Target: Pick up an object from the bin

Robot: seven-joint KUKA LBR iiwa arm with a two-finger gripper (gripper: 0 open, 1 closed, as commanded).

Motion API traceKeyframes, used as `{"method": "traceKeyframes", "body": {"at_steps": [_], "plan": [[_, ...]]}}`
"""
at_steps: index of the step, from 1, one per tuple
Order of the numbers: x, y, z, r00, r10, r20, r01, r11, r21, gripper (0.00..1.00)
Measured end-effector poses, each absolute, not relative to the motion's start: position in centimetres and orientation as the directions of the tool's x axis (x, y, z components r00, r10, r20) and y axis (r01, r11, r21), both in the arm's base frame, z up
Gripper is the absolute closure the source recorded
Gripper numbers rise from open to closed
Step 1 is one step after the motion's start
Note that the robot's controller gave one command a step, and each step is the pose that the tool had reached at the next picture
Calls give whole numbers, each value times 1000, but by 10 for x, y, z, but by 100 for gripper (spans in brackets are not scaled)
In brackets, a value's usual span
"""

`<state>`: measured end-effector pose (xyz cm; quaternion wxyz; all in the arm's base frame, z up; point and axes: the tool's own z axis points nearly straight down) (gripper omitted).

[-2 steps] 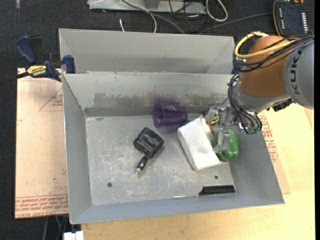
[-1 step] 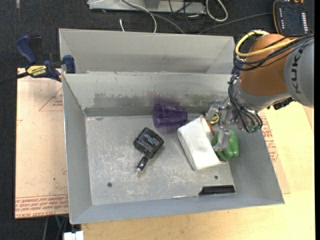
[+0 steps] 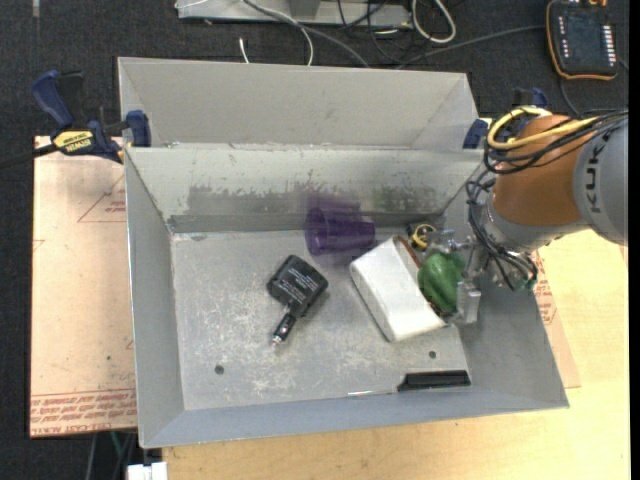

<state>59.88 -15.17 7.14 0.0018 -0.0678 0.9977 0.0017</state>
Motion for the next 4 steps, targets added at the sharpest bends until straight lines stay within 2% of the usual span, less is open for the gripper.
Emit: {"method": "traceKeyframes", "body": {"at_steps": [1, 2, 3, 4], "plan": [[606, -152, 139, -970, -244, -16, -244, 970, -3, 0], [610, -149, 101, -852, -523, -9, -523, 852, 1, 0], [602, -152, 76, -991, -129, -25, -129, 992, 0, 0], [610, -151, 78, -916, -399, -25, -399, 917, -4, 100]]}}
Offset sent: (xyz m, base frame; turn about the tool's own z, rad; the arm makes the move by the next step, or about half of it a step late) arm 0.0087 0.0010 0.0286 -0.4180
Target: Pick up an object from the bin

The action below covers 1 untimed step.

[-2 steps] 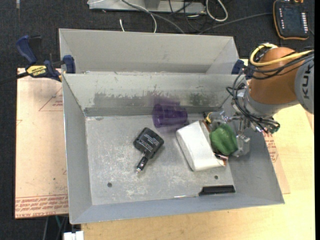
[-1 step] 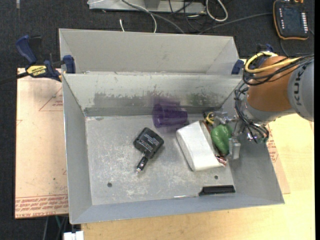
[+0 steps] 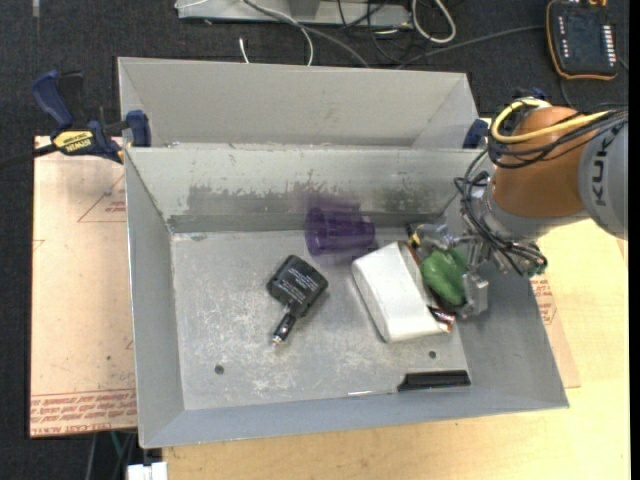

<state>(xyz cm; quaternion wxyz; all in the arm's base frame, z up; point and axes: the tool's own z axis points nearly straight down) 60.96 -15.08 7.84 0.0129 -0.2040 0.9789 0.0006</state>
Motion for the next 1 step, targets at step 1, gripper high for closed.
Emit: {"method": "traceKeyframes", "body": {"at_steps": [1], "plan": [[610, -151, 78, -916, -399, -25, -399, 917, -4, 100]]}}
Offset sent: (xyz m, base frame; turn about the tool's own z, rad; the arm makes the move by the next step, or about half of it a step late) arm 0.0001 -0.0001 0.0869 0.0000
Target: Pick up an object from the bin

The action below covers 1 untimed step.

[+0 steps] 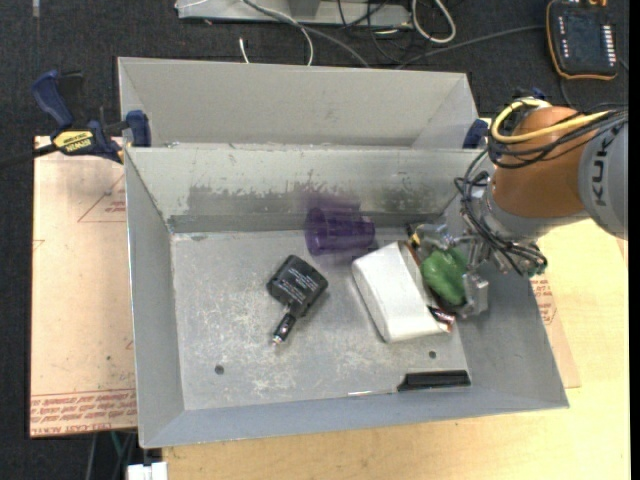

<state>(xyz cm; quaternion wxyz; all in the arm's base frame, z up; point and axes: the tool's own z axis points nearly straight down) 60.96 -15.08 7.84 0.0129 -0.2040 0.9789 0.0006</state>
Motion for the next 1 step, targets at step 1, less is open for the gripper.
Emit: {"method": "traceKeyframes", "body": {"at_steps": [1], "plan": [[608, -150, 108, -916, -400, -22, -400, 916, -2, 100]]}}
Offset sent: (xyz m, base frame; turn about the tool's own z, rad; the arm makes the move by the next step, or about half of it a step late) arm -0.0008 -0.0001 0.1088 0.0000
